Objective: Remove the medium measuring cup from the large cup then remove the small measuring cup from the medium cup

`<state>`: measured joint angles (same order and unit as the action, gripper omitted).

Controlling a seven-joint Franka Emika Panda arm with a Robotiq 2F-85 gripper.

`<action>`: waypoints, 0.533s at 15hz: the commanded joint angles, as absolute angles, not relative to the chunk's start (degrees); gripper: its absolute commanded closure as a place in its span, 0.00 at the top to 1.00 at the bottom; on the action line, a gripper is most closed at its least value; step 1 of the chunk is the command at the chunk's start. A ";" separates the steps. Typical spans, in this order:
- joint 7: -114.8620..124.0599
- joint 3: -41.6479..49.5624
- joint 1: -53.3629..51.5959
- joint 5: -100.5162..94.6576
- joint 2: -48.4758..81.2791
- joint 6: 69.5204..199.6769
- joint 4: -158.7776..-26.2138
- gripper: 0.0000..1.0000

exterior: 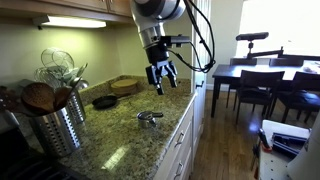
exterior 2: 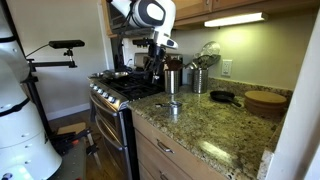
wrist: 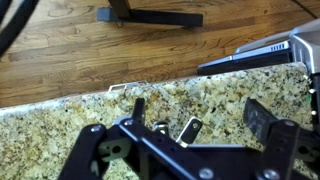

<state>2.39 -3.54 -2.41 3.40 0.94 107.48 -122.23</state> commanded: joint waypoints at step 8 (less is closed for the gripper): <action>1.13 -2.72 -2.15 3.11 11.74 117.40 -118.37 1.00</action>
